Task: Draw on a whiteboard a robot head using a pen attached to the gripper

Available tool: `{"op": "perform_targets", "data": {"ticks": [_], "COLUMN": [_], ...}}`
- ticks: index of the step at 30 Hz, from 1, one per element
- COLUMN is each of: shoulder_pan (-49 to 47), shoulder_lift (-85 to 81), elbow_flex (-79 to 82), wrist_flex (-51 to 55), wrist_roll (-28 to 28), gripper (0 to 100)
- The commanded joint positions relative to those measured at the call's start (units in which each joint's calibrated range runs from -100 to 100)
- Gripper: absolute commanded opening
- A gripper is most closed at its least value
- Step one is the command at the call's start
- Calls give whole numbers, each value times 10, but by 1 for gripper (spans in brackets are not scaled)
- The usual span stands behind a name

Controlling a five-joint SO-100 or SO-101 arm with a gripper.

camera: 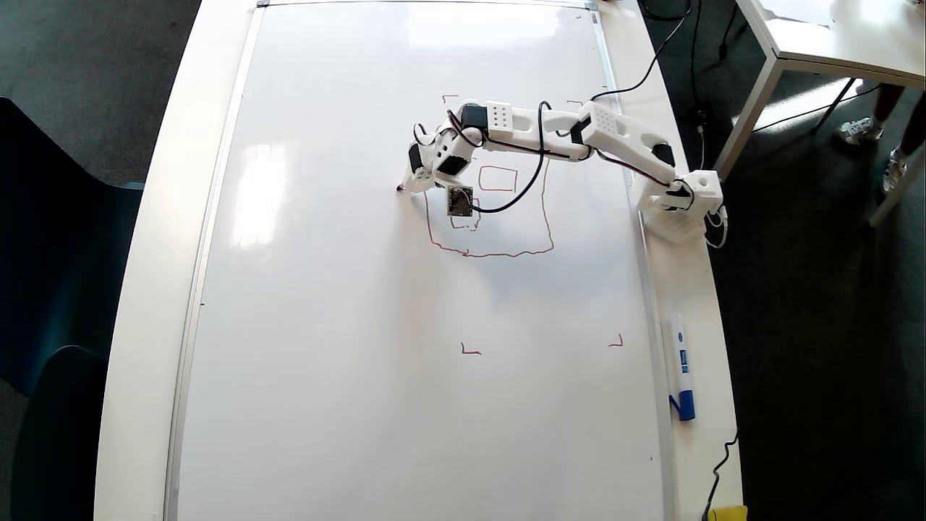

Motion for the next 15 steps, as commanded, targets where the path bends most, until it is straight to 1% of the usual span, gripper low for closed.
{"op": "perform_targets", "data": {"ticks": [1, 9, 12, 15], "shoulder_pan": [-1, -3, -3, -3], "shoulder_lift": [-3, -2, -2, -2], "elbow_flex": [-18, -15, -8, -7], "wrist_flex": [-1, -3, -33, -35], "wrist_roll": [-1, -2, -2, -2], "gripper": [1, 1, 1, 1]}}
